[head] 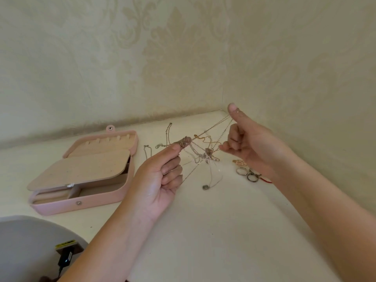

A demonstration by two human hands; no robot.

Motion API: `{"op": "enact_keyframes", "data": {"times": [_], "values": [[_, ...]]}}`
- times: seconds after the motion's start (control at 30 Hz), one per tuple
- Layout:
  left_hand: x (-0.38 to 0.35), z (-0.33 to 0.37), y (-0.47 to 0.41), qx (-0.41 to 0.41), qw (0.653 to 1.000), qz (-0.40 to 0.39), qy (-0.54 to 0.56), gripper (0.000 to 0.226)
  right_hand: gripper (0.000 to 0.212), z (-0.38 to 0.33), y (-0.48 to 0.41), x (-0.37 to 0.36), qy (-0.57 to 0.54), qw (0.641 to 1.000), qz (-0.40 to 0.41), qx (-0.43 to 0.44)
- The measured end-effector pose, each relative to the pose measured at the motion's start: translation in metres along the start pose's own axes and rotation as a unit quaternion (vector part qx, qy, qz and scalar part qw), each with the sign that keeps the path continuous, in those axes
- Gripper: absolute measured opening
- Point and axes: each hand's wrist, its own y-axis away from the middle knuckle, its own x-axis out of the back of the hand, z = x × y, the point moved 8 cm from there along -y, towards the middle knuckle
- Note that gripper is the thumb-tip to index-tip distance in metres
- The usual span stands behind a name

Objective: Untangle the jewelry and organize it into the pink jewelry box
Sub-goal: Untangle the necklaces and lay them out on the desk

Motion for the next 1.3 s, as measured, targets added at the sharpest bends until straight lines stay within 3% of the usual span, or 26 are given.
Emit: {"op": "enact_keyframes", "data": {"times": [0.27,0.33,0.47,0.6,0.67,0.77,0.87,0.97,1.03,1.2,1.23,1.3], "values": [[-0.002,-0.006,0.001,0.051,0.997,-0.026,0.046,0.019,0.043,0.011,0.008,-0.023,-0.047,0.987,-0.122,-0.089],[-0.004,-0.007,0.002,0.064,0.995,-0.043,0.058,0.016,0.039,0.004,0.004,-0.014,-0.034,0.993,-0.100,-0.060],[-0.005,-0.010,0.002,0.076,0.993,-0.054,0.068,0.033,0.045,-0.012,0.000,0.001,0.055,0.997,-0.017,0.046],[-0.006,-0.010,0.001,0.077,0.993,-0.055,0.070,0.033,0.041,-0.003,0.001,-0.005,-0.082,0.996,-0.023,-0.001],[-0.008,-0.010,0.001,0.080,0.991,-0.067,0.081,0.030,0.041,0.002,0.002,-0.006,-0.096,0.994,-0.030,-0.037],[-0.013,-0.010,0.003,0.095,0.982,-0.113,0.118,0.040,0.043,0.000,0.006,-0.005,0.014,0.997,-0.054,-0.049],[-0.015,-0.010,0.004,0.111,0.970,-0.137,0.165,0.047,0.044,-0.017,0.011,0.009,0.198,0.980,-0.004,0.009],[-0.013,-0.015,0.001,0.116,0.978,-0.093,0.146,0.033,0.038,-0.043,0.017,0.025,0.322,0.933,0.098,0.125],[-0.006,-0.018,-0.002,0.116,0.984,-0.037,0.127,0.021,0.029,-0.055,0.021,0.026,0.377,0.900,0.123,0.180],[0.002,-0.022,-0.003,0.116,0.987,0.023,0.106,0.016,0.018,-0.055,0.021,0.026,0.495,0.844,0.125,0.163],[0.003,-0.022,-0.002,0.119,0.987,0.024,0.102,0.015,0.017,-0.057,0.022,0.027,0.478,0.853,0.124,0.170],[0.003,-0.023,-0.001,0.130,0.986,0.017,0.101,0.015,0.015,-0.056,0.022,0.025,0.392,0.903,0.074,0.161]]}}
